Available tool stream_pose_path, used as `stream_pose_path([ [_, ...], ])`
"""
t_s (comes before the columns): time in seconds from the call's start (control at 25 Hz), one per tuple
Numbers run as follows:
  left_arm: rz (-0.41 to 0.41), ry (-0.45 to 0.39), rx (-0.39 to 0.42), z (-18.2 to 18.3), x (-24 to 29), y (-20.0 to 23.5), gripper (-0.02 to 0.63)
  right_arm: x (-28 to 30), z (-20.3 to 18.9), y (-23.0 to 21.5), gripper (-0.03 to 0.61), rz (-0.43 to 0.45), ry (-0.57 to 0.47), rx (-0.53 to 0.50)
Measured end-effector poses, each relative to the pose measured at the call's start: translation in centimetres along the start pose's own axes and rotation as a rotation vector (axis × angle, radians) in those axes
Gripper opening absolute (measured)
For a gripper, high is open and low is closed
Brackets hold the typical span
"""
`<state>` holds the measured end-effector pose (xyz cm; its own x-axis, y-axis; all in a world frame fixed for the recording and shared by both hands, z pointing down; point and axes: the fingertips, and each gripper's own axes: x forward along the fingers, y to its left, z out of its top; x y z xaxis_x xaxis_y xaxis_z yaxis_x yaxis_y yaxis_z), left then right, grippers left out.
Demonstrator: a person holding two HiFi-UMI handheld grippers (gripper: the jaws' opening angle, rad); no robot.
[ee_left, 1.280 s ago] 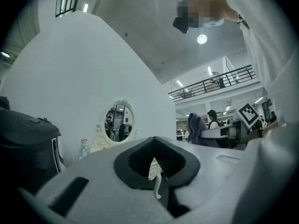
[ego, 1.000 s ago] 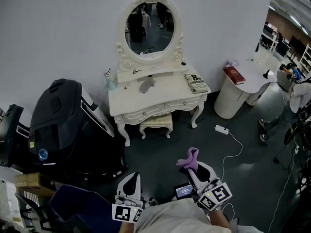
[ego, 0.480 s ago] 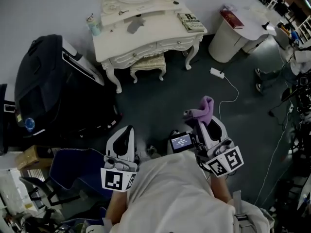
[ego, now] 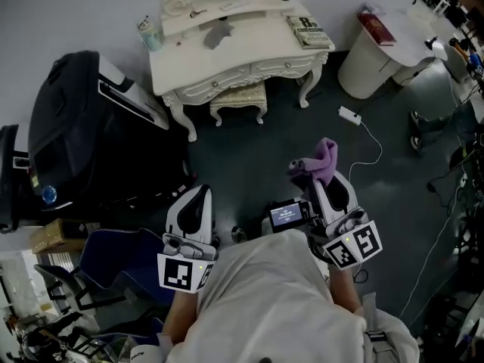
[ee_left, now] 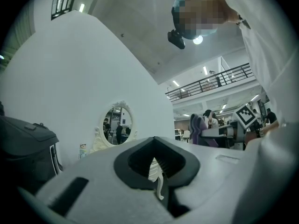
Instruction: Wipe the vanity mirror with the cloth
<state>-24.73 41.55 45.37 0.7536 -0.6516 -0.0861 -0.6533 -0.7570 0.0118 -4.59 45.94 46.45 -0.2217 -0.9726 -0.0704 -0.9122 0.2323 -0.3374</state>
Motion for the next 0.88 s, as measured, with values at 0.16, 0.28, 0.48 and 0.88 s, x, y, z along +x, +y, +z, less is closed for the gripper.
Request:
stream_pose_path([
  [0.16, 0.061, 0.016, 0.014, -0.3, 3.4, -0.6, 0.007, 1.6, 0.2, -3.7, 0.097, 0.054, 0.028, 0.036],
  [0.28, 0.119, 0.016, 0.006, -0.3, 6.1, -0.8, 0.007, 3.1, 0.9, -5.9, 0.097, 0.115, 0.054, 0.024],
  [0.48, 0.192, 0.040, -0.007, -1.4, 10.1, -1.2, 0.008, 5.3, 2.2, -8.5, 0.098, 0.155, 0.073, -0.018],
  [0.88, 0.215, 0.067, -0.052, -3.5, 13.8, 2.6, 0.008, 9.5, -0.4, -12.3, 0.099, 0.105, 0.141, 0.079],
])
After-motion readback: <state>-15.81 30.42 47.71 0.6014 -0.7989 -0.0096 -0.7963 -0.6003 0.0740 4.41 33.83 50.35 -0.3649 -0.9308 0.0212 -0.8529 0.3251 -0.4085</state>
